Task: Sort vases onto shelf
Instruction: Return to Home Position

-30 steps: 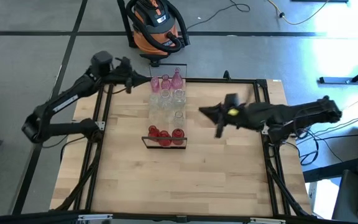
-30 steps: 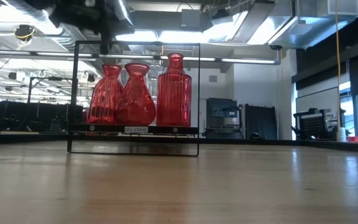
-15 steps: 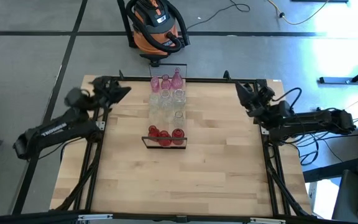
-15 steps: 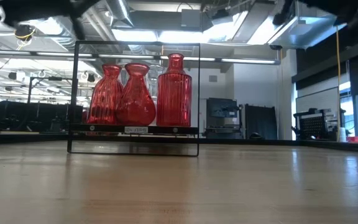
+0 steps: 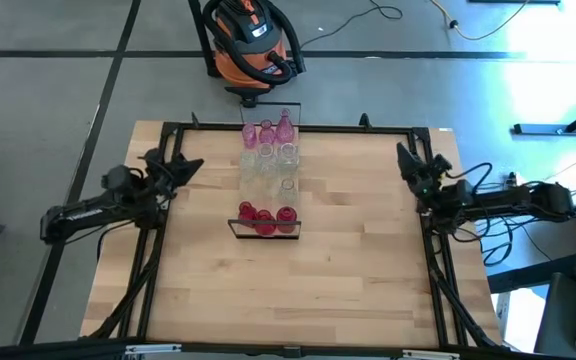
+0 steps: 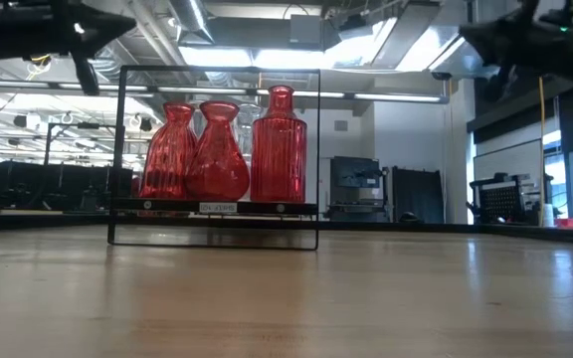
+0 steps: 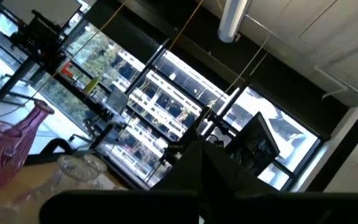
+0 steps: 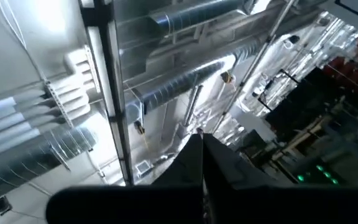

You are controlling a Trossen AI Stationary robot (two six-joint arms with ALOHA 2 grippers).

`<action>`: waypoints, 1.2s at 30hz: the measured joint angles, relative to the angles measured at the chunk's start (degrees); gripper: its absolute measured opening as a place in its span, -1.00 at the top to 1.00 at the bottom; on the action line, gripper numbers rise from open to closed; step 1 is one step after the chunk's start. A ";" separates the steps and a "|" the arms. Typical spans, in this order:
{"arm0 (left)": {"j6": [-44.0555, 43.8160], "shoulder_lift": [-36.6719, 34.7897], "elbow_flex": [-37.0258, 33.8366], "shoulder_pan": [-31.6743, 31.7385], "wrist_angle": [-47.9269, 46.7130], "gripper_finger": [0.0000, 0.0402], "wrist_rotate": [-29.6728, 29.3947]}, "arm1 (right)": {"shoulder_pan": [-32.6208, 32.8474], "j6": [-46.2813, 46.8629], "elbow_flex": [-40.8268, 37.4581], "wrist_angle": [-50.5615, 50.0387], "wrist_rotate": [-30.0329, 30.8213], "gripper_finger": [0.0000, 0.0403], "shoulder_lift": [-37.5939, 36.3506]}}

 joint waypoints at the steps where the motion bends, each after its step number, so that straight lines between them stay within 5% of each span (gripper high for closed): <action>1: 0.02 -0.07 -0.26 -0.84 -0.35 1.00 -0.67 | -0.02 0.58 -0.05 -0.72 -0.38 1.00 -0.69; 9: -3.71 0.11 -7.47 -5.58 -0.93 1.00 -0.37 | -0.02 4.78 -0.05 -24.43 -5.91 1.00 -3.93; 13: -6.14 0.08 -7.74 -8.12 -9.70 1.00 -0.17 | 0.01 12.34 -0.05 -36.09 -8.08 1.00 -3.79; 19: -5.81 0.55 -7.74 -10.07 -14.71 1.00 1.79 | 0.00 10.99 -0.05 -47.84 -11.71 1.00 -3.83; 30: 9.55 9.24 -7.69 -10.78 -15.06 1.00 4.75 | 0.04 16.34 -0.05 -85.82 -17.03 1.00 -3.57; 36: 16.82 10.82 -7.69 -10.76 -15.09 1.00 5.06 | 0.02 18.52 -0.01 -85.59 -17.92 1.00 -2.30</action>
